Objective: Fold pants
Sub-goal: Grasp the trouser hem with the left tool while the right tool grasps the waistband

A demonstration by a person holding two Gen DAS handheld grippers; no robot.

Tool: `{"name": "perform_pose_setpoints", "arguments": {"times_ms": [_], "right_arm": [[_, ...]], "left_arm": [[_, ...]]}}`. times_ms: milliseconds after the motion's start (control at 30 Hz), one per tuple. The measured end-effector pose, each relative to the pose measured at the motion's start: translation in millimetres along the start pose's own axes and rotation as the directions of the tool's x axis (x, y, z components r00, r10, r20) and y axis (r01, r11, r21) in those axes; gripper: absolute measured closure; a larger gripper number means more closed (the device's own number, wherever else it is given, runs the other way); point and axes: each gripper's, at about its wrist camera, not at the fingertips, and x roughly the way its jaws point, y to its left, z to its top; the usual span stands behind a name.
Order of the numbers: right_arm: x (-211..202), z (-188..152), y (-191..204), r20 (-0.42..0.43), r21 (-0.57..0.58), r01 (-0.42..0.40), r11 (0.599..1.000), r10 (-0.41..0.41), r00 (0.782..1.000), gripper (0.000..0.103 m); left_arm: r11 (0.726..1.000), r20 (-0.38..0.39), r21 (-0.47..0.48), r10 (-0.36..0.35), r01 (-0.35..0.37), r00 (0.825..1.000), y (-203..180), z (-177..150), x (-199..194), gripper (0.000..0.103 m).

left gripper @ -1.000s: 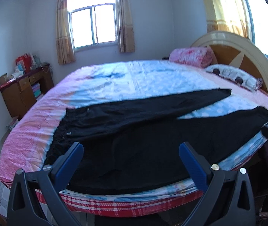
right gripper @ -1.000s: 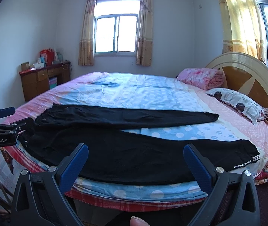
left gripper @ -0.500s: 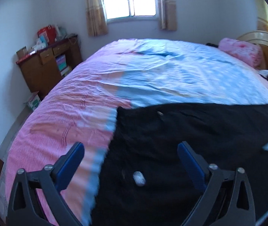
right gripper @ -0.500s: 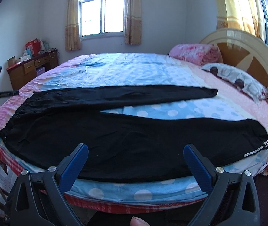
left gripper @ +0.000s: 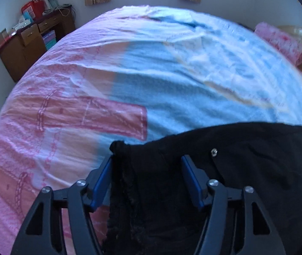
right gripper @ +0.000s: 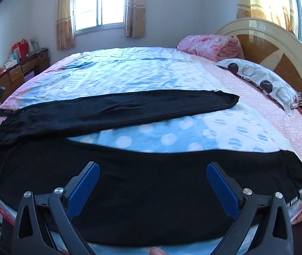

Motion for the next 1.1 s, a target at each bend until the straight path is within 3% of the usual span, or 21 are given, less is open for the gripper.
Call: {"name": "perform_pose_setpoints", "arguments": {"times_ms": [167,200,300,400,567,767,900,967,1000,1033,1100], "right_arm": [[34,44,-60,-0.033,0.046,0.054,0.998,-0.052,0.998,0.002],[40,54,-72,-0.037,0.063,0.063,0.996,-0.06,0.997,0.005],[72,91,-120,-0.086,0.128,0.08,0.988,-0.07,0.994,0.029],[112,128,-168,-0.137,0.178,0.125,0.976,-0.101,0.985,0.03],[181,173,-211,-0.207,0.111,0.209,0.972,-0.183,0.961,0.03],[265,202,-245,-0.277,0.114,0.195,0.974,-0.157,0.948,0.03],[308,204,-253,-0.34,0.078,0.194,0.978,-0.157,0.927,0.03],[329,199,-256,-0.401,0.096,0.129,0.987,-0.08,0.913,0.033],[331,198,-257,-0.401,0.108,0.111,0.988,-0.059,0.914,0.04],[329,198,-257,-0.384,0.127,0.062,0.99,-0.009,0.923,0.059],[326,200,-253,-0.376,0.131,0.018,0.991,0.033,0.926,0.084]], "left_arm": [[0.999,-0.008,0.048,-0.024,0.024,1.0,-5,-1,0,0.054],[0.998,-0.012,0.047,-0.028,0.029,1.0,-5,0,1,0.056],[0.998,-0.023,0.062,-0.016,0.017,1.0,-9,4,7,0.056],[0.997,-0.032,0.073,-0.013,0.016,0.999,-9,8,10,0.055],[0.997,-0.033,0.077,-0.022,0.025,0.999,-9,7,11,0.055],[0.996,-0.025,0.084,-0.014,0.016,1.0,-9,6,12,0.055],[0.996,-0.02,0.088,-0.008,0.009,1.0,-12,8,15,0.055],[0.996,-0.017,0.09,-0.01,0.011,1.0,-12,8,16,0.055],[0.996,-0.015,0.09,-0.011,0.012,1.0,-12,8,16,0.055],[0.996,-0.012,0.093,-0.01,0.011,1.0,-12,8,16,0.055],[0.994,-0.004,0.105,-0.002,0.003,1.0,-15,8,15,0.06]]}}
